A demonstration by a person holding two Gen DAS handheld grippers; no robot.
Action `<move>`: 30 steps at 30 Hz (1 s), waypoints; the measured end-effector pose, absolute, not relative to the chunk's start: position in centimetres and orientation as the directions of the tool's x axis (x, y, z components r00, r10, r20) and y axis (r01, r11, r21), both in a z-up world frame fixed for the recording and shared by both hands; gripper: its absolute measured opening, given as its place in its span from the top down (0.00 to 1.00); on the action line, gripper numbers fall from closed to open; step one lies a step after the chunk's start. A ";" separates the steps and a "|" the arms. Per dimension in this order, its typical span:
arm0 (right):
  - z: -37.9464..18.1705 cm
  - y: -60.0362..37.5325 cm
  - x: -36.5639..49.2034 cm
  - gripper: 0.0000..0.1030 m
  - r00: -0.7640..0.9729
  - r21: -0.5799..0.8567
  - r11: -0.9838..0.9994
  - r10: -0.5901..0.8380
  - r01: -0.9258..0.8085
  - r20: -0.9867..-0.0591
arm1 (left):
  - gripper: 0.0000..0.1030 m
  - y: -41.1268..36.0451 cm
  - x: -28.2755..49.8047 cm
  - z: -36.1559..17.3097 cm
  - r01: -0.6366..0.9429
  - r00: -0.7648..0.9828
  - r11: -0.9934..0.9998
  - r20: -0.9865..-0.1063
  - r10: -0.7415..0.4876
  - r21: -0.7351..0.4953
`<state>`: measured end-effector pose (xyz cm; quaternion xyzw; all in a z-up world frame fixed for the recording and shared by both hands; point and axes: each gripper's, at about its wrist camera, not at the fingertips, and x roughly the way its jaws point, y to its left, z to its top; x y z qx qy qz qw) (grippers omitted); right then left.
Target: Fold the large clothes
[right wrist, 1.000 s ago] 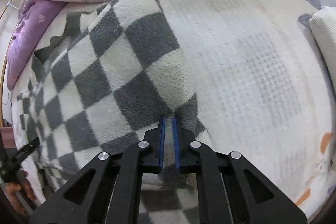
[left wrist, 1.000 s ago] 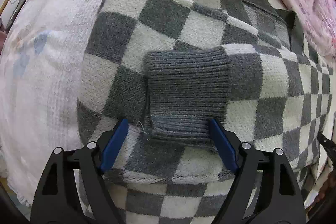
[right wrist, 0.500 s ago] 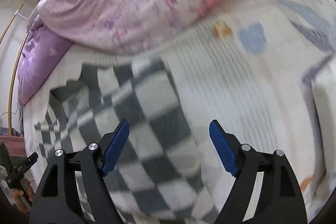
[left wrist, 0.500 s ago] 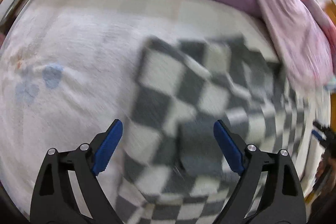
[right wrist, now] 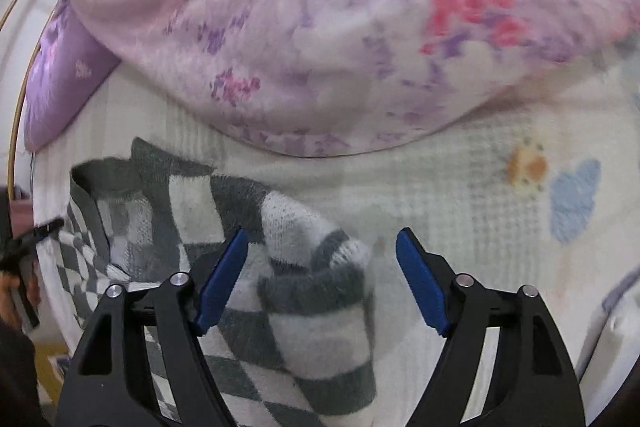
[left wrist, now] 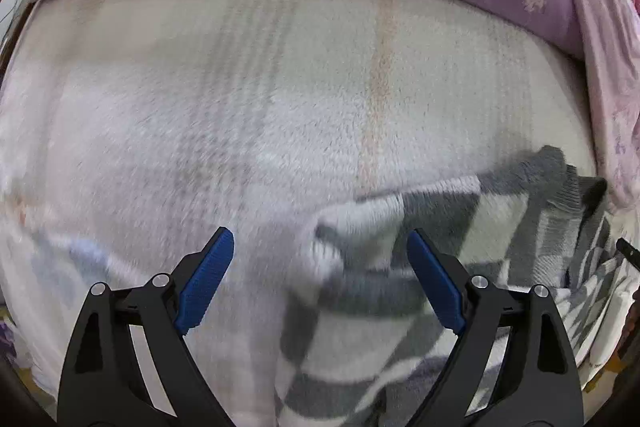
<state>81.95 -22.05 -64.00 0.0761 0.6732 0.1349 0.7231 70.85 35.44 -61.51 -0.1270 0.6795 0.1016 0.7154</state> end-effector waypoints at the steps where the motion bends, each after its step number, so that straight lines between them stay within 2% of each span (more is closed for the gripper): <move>1: -64.5 -21.9 82.2 0.31 0.039 0.315 0.944 0.320 -0.096 -0.947 | 0.14 35.5 71.2 -62.0 -0.318 0.038 0.947 -0.999 -0.025 -0.036; 3: -65.2 -21.9 82.5 0.35 0.021 0.338 0.937 0.341 -0.087 -0.940 | 0.15 35.5 71.6 -62.9 -0.301 0.010 0.954 -1.000 -0.016 -0.018; 4: -65.7 -21.7 82.5 0.42 0.002 0.347 0.934 0.349 -0.088 -0.937 | 0.20 35.3 71.7 -63.1 -0.284 0.009 0.959 -1.000 -0.009 -0.011; 5: -66.4 -21.6 82.7 0.46 -0.013 0.336 0.937 0.337 -0.091 -0.942 | 0.34 35.0 71.9 -63.3 -0.269 0.016 0.963 -0.999 -0.030 -0.033; 6: -66.8 -21.4 82.7 0.50 -0.015 0.322 0.941 0.322 -0.102 -0.947 | 0.38 34.6 72.2 -63.5 -0.263 0.018 0.964 -0.999 -0.039 -0.042; 8: -67.1 -21.2 82.6 0.53 -0.001 0.297 0.947 0.299 -0.126 -0.954 | 0.62 33.9 72.4 -63.2 -0.243 0.042 0.968 -0.998 -0.053 -0.061; 9: -67.1 -21.2 82.6 0.58 0.007 0.284 0.951 0.287 -0.125 -0.958 | 0.65 33.5 72.3 -63.1 -0.230 0.046 0.972 -0.998 -0.030 -0.040; 10: -67.1 -21.0 82.5 0.63 0.018 0.269 0.954 0.274 -0.134 -0.962 | 0.75 33.0 72.3 -63.0 -0.215 0.052 0.976 -0.999 -0.014 -0.025; 11: -67.0 -20.7 82.2 0.66 0.031 0.248 0.956 0.256 -0.156 -0.966 | 0.78 32.7 72.3 -62.9 -0.202 0.059 0.979 -0.998 0.001 -0.011; 13: -66.6 -19.8 81.7 0.79 0.046 0.217 0.957 0.230 -0.194 -0.972 | 0.82 31.8 72.0 -62.6 -0.199 0.074 0.980 -0.997 0.034 0.018; 15: -65.7 -18.9 81.2 0.82 0.071 0.164 0.960 0.184 -0.226 -0.980 | 0.83 31.3 71.5 -61.8 -0.194 0.091 0.980 -0.994 0.052 0.034; 18: -63.9 -18.3 80.2 0.83 0.117 0.119 0.956 0.155 -0.270 -0.981 | 0.84 30.7 70.2 -59.5 -0.176 0.132 0.984 -0.989 0.064 0.040; 30: -52.1 -21.0 71.4 0.84 0.311 0.177 0.935 0.275 -0.308 -0.910 | 0.85 30.7 61.1 -48.7 -0.172 0.305 0.983 -0.952 -0.010 -0.066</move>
